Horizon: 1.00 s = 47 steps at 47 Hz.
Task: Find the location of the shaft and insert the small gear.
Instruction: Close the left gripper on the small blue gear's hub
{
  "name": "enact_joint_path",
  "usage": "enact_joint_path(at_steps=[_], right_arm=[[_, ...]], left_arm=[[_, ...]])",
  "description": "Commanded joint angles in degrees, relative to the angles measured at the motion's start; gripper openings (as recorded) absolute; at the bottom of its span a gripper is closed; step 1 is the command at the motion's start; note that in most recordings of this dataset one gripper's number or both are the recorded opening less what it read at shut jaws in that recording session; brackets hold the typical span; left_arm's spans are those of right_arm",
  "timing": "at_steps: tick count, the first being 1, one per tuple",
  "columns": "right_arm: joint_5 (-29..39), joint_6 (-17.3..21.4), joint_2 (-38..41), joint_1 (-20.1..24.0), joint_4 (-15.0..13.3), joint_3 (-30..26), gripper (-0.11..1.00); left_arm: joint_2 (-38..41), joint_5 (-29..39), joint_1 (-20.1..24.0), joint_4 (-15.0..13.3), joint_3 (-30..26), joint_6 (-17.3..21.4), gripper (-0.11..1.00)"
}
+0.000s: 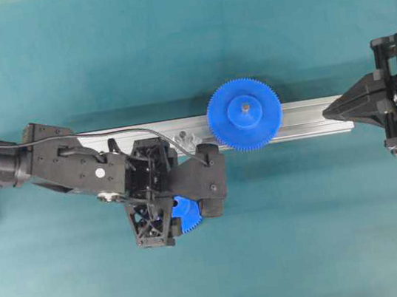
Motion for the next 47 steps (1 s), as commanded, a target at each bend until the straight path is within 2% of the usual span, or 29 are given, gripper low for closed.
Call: enact_joint_path(at_steps=[1,15,47], right_arm=[[-0.3,0.5,0.2,-0.2,0.1,-0.4,-0.02],[-0.3,0.5,0.2,-0.2,0.1,-0.3,-0.02],[-1.0,0.5,0.2,-0.1,0.1,0.4,-0.02]], left_arm=[[-0.5,-0.3,-0.1,0.2,-1.5,0.0,0.91],[1.5,-0.3,-0.1,0.1,-2.8,-0.1,0.91],[4.0,-0.4,0.0,0.2,-2.0,-0.3,0.91]])
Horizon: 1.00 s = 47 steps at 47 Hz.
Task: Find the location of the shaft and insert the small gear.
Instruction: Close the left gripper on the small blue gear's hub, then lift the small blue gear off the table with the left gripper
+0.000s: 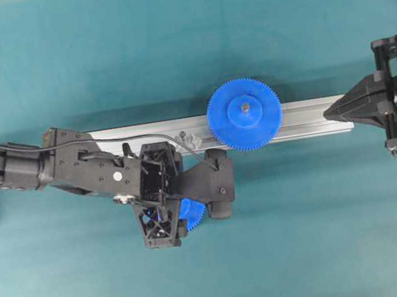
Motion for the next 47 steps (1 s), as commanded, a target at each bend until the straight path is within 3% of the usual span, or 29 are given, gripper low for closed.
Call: enact_joint_path(at_steps=[1,30,35,40,47], right_arm=[[-0.5,0.5,0.3,-0.2,0.1,-0.5,-0.02],[-0.5,0.6,0.2,-0.2,0.1,-0.5,-0.02],[-0.5,0.5,0.3,-0.1,0.1,-0.5,-0.02],[-0.5,0.5,0.3,-0.1,0.1,-0.3,-0.02],[-0.5,0.6,0.3,-0.1,0.1,-0.3,-0.02]], left_arm=[[-0.7,-0.2,0.0,0.1,-0.6,-0.1,0.91],[0.3,-0.3,0.1,0.1,-0.4,-0.2,0.89],[-0.1,-0.2,0.1,0.1,-0.6,-0.2,0.83],[-0.3,0.0,0.1,0.1,-0.8,0.3,0.65],[-0.3,0.4,0.1,0.1,-0.4,0.3,0.64]])
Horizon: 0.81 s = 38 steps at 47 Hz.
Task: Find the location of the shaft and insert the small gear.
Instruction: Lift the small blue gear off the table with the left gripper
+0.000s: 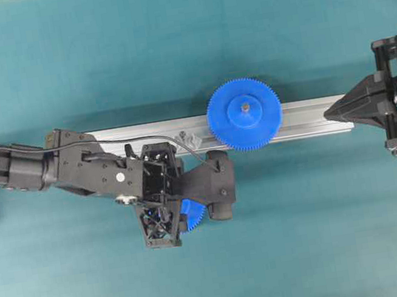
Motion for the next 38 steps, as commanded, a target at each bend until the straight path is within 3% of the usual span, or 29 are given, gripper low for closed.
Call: enact_joint_path(at_steps=[1,28,38], right_arm=[[-0.5,0.6,0.3,-0.1,0.1,-0.5,-0.02],[-0.5,0.6,0.2,-0.1,0.1,-0.4,-0.02],[-0.5,0.6,0.2,-0.1,0.1,-0.4,-0.02]], left_arm=[[-1.0,0.4,0.1,0.1,-0.4,0.1,0.64],[-4.7,0.8,0.1,0.2,-1.1,1.5,0.64],[-8.2,4.7,0.1,0.2,-2.3,2.4,0.64]])
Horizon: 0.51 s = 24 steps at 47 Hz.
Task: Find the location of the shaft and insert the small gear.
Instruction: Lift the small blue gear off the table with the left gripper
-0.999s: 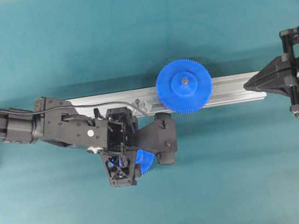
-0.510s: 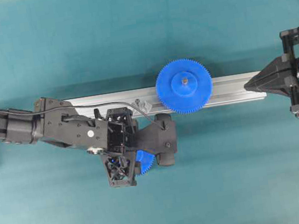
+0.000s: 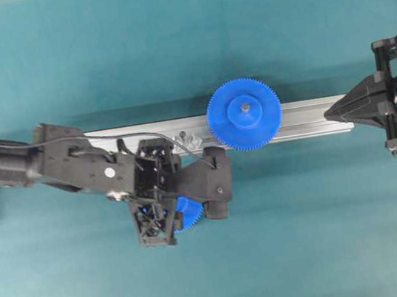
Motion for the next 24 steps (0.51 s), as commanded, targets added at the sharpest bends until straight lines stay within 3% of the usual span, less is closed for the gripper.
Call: enact_joint_path(at_steps=[1,24], right_arm=[[-0.5,0.6,0.3,-0.2,0.1,-0.5,-0.02],[-1.2,0.6,0.3,-0.1,0.1,-0.4,-0.02]], left_arm=[[-4.0,1.5,-0.1,0.2,-2.2,0.2,0.64],[-11.9,4.8,0.9,0.4,-3.0,0.3,0.64]])
